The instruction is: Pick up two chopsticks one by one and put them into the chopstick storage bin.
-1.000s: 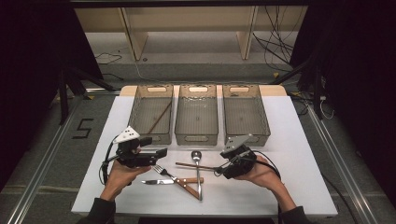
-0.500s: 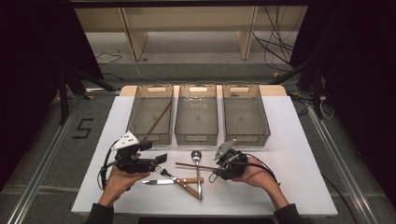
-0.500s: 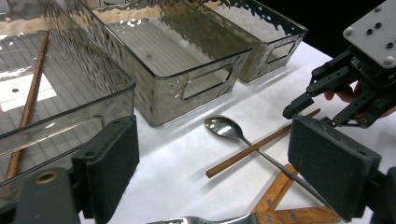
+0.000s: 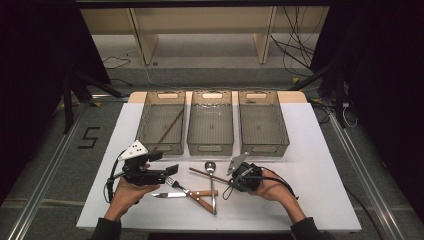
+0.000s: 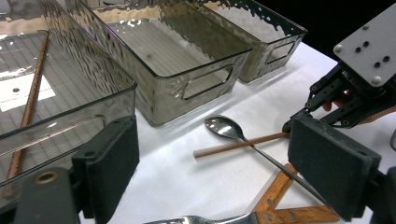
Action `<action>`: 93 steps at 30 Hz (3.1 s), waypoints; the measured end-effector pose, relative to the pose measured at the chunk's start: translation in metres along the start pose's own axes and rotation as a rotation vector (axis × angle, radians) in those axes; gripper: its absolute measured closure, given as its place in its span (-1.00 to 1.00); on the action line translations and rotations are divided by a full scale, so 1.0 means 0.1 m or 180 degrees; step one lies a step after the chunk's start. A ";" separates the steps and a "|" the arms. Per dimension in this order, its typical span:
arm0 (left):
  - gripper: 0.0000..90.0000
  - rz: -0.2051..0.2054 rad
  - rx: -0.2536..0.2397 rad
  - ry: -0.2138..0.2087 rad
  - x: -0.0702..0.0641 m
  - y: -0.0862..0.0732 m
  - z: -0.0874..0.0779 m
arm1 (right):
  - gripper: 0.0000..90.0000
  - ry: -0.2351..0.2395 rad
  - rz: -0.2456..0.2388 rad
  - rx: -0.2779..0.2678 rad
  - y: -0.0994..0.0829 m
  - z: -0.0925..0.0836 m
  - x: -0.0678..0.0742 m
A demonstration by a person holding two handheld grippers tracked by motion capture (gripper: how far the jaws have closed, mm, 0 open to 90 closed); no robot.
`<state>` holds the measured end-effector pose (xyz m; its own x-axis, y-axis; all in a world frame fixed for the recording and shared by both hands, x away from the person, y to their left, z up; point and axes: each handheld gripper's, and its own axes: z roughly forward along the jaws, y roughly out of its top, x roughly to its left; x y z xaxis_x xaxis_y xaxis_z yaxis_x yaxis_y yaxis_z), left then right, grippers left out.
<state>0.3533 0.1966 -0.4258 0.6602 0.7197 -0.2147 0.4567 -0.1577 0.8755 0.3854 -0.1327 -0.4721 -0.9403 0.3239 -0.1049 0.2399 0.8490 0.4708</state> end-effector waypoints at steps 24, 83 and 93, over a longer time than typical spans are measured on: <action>-0.61 0.0332 0.0420 -0.0171 -0.26 0.13 0.04 | 0.90 -0.0498 -0.0925 -0.0418 0.24 -0.39 0.48; 0.87 0.1510 0.2264 -0.1100 -0.84 0.11 0.70 | 0.68 -0.0729 -0.2094 -0.0382 0.31 -0.30 0.96; 0.87 0.1108 0.1860 -0.0611 -0.54 0.27 0.49 | 0.03 -0.0780 -0.1315 -0.0848 0.20 -0.56 0.79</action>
<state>0.3592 0.1205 -0.4121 0.8951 0.4379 -0.0840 0.4096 -0.7330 0.5431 0.3021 -0.1130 -0.4218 -0.8518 0.1006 -0.5142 -0.2368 0.8014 0.5492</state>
